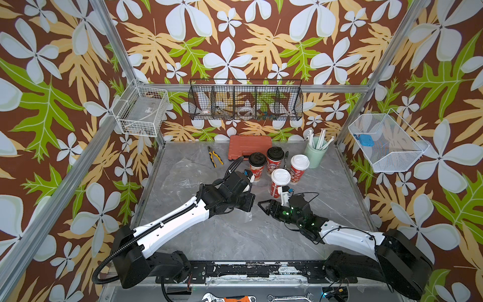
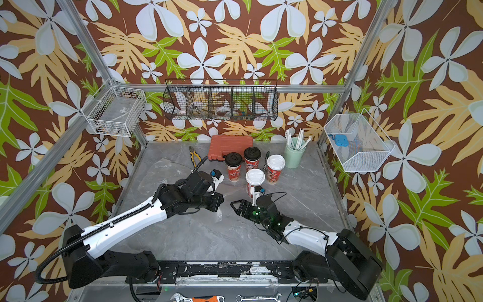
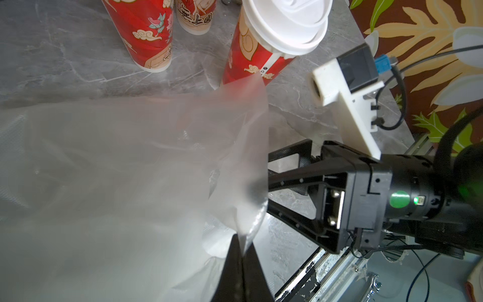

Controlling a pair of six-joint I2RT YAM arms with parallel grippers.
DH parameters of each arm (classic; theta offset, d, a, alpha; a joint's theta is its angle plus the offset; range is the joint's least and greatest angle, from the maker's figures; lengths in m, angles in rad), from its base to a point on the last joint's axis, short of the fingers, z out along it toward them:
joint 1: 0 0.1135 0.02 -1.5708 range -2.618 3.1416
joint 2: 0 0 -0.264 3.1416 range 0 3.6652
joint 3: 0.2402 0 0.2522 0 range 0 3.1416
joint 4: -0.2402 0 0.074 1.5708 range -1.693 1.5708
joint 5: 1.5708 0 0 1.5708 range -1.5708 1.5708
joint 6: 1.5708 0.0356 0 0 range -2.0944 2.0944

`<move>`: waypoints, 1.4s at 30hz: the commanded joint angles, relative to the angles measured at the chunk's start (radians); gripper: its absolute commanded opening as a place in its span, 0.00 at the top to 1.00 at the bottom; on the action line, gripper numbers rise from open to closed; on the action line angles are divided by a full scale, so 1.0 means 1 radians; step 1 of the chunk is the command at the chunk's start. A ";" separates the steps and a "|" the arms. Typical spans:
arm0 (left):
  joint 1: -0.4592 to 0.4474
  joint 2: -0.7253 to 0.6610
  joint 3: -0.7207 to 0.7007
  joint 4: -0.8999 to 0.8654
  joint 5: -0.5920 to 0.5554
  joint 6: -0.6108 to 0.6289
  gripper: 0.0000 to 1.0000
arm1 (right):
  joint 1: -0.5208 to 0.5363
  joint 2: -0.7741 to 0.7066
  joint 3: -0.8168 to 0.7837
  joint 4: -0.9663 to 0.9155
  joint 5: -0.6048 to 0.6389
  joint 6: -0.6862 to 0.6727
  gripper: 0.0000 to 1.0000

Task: Pack milk tea into plastic carrier bags
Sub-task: Adjust the plastic carrier bag at the center of the board.

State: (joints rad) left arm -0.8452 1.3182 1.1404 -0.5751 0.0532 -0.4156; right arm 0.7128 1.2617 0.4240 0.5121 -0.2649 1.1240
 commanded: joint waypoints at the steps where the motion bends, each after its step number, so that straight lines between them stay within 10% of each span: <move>1: 0.008 -0.012 0.003 0.024 -0.002 -0.007 1.00 | 0.005 0.053 0.030 0.099 -0.028 0.048 0.32; 19: 0.039 -0.072 0.011 0.041 -0.036 -0.023 1.00 | 0.037 0.067 0.129 -0.218 0.068 0.004 0.41; 29: 0.040 -0.103 0.081 0.013 -0.053 -0.038 1.00 | 0.037 -0.027 0.269 -0.367 0.068 -0.084 0.99; 42: 0.041 -0.236 0.042 0.016 -0.152 -0.127 1.00 | 0.037 -0.061 0.654 -0.828 0.099 -0.260 1.00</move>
State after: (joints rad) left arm -0.8062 1.0969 1.2083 -0.5640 -0.0673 -0.5056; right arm 0.7483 1.1950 1.0546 -0.2039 -0.1585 0.9039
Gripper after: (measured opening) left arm 0.051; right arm 0.067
